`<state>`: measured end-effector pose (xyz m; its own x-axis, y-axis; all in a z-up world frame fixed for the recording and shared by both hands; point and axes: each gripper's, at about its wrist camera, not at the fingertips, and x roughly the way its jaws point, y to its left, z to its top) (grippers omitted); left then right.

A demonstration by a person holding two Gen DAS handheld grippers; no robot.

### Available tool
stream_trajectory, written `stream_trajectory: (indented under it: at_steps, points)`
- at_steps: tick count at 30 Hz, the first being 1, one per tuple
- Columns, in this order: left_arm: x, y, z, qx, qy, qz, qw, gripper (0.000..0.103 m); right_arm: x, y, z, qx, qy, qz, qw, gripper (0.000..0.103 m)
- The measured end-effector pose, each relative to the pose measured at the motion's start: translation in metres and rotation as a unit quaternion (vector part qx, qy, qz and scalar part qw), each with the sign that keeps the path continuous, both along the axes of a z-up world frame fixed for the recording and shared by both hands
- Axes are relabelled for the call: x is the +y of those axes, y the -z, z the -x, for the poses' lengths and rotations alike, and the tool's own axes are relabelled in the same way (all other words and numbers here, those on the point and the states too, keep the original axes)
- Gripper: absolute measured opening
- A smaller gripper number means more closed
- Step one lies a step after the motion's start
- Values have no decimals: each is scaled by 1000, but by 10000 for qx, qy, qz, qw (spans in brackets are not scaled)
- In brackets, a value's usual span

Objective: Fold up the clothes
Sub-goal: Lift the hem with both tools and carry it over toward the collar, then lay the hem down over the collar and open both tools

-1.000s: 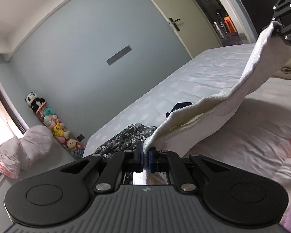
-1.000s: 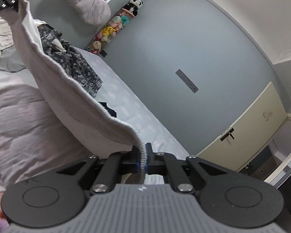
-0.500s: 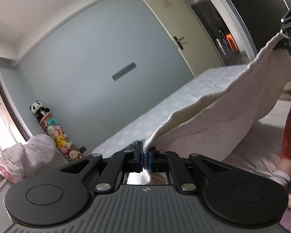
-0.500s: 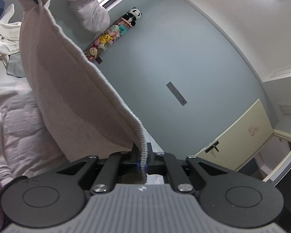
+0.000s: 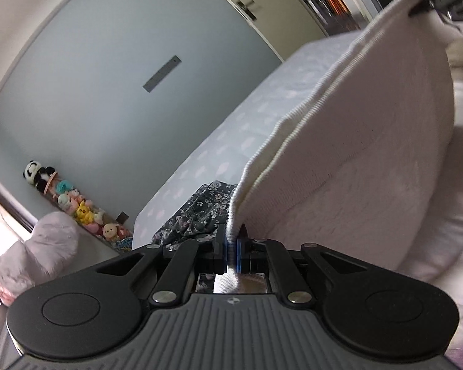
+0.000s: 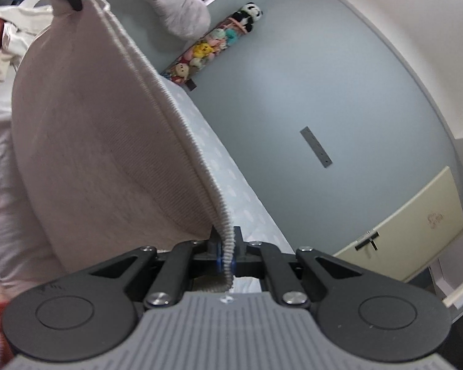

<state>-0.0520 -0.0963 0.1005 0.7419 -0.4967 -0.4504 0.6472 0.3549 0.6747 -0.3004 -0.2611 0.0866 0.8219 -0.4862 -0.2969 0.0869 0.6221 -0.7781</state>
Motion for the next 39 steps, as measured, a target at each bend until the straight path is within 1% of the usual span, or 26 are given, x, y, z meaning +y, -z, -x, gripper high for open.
stream_trajectory:
  at_steps: [4,7,10,15,18,20,25,27,29,30,32,34,35,36,37,38,39]
  points:
    - [-36,9,-38,-171,-12,-313,9994,3,-35,1,-41,89,-26,-58,9999,6]
    - [-58,21,-67,-141,-29,-566,9983,3,-62,6,-74,240,-61,-137,9996,6]
    - [-76,40,-95,-30,-43,-848,9964,3,-88,15,-110,429,-90,-214,9988,6]
    - [-105,82,-140,225,-110,-1253,9918,3,-125,49,-169,753,-53,-431,9962,6]
    - [-120,114,-166,457,-151,-1442,9884,4,-149,74,-203,959,18,-743,9926,6]
    - [-126,134,-180,619,-165,-1504,9866,4,-162,92,-223,1099,66,-931,9896,6]
    - [-137,179,-212,1086,-251,-1532,9819,4,-186,137,-262,1458,171,-1269,9810,6]
    - [-143,195,-224,1266,-278,-1535,9796,4,-192,153,-271,1591,213,-1375,9774,6]
    - [-154,204,-236,1415,-282,-1490,9783,4,-198,168,-276,1684,268,-1495,9739,6]
    - [-155,210,-240,1495,-289,-1412,9782,4,-203,173,-280,1719,300,-1587,9718,6]
    - [-155,217,-247,1684,-337,-1211,9777,9,-208,185,-280,1753,392,-1780,9675,7]
    - [-153,221,-253,1818,-389,-1011,9774,12,-208,193,-271,1755,456,-1890,9651,7]
    - [-152,221,-256,1854,-417,-913,9775,16,-207,193,-269,1730,486,-1934,9645,7]
    - [-150,219,-256,1817,-458,-862,9785,18,-208,192,-269,1706,521,-1972,9640,12]
    - [-147,216,-256,1777,-499,-813,9795,28,-209,190,-267,1668,565,-1973,9644,19]
    - [-143,211,-251,1670,-550,-745,9816,39,-210,187,-268,1617,613,-1944,9656,24]
    - [-139,206,-250,1573,-611,-659,9835,43,-212,182,-267,1562,665,-1929,9664,32]
